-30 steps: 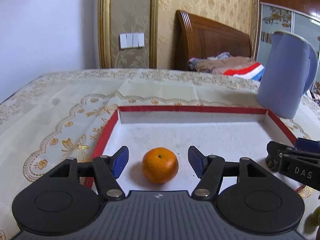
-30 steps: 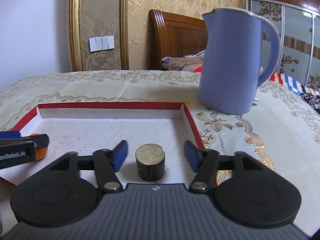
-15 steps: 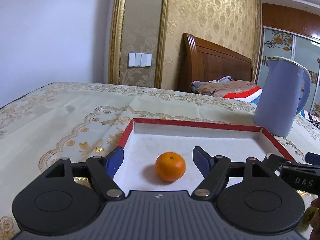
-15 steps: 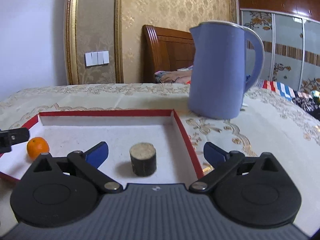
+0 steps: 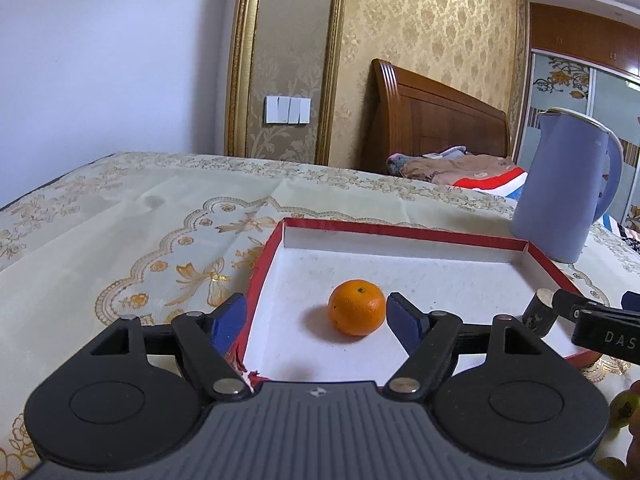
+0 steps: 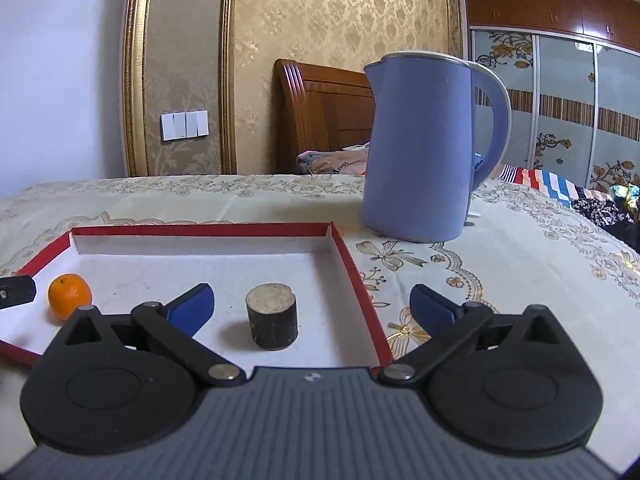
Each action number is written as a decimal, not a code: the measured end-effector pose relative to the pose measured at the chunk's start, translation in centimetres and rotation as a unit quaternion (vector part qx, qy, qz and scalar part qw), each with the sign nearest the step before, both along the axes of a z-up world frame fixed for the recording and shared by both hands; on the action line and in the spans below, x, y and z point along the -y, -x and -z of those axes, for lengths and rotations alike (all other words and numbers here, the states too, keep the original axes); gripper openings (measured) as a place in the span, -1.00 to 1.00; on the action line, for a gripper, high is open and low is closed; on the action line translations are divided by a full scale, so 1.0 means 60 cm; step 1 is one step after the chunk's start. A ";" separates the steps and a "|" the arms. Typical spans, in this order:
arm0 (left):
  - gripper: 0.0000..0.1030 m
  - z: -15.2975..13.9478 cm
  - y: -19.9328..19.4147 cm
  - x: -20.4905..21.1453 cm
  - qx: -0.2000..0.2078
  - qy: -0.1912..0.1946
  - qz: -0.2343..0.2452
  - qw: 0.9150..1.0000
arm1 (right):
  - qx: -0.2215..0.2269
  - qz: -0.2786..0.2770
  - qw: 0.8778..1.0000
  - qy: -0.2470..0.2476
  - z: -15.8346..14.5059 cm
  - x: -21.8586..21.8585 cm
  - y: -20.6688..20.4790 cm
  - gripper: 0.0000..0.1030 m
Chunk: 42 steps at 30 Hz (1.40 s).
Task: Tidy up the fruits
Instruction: 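Withdraw both open grippers from the tray toward the loose fruits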
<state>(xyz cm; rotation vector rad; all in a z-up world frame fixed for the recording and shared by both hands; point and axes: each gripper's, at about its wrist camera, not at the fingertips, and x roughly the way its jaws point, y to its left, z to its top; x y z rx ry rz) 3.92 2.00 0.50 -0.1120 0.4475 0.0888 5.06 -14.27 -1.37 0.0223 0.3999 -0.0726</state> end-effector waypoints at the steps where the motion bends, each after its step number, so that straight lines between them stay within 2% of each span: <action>1: 0.49 0.000 0.000 0.000 0.000 -0.001 -0.001 1.000 | -0.001 0.001 1.000 0.000 0.001 0.000 -0.001 1.00; 11: 0.57 0.003 0.010 0.004 -0.005 -0.011 0.003 1.000 | -0.009 0.002 1.000 -0.001 0.001 0.003 0.003 1.00; 18: 0.62 0.004 0.039 -0.015 -0.004 0.011 0.015 1.000 | 0.008 -0.008 1.000 -0.028 -0.004 0.018 0.050 1.00; 25: 0.62 0.008 0.050 -0.005 -0.004 -0.018 0.019 1.000 | 0.002 -0.003 0.999 -0.033 -0.003 0.022 0.048 1.00; 34: 0.62 0.015 0.098 -0.032 0.002 -0.010 0.025 1.000 | -0.007 -0.005 0.999 -0.038 -0.001 0.023 0.046 1.00; 35: 0.62 0.020 0.104 -0.039 0.001 -0.005 0.020 1.000 | -0.009 -0.006 0.999 -0.039 0.000 0.023 0.045 1.00; 39: 0.63 0.026 0.113 -0.092 -0.011 0.082 -0.005 0.997 | -0.010 -0.007 0.999 -0.040 -0.001 0.023 0.045 1.00; 42: 0.63 0.033 0.104 -0.116 -0.038 0.115 -0.006 0.993 | -0.013 -0.006 0.999 -0.042 0.000 0.024 0.043 1.00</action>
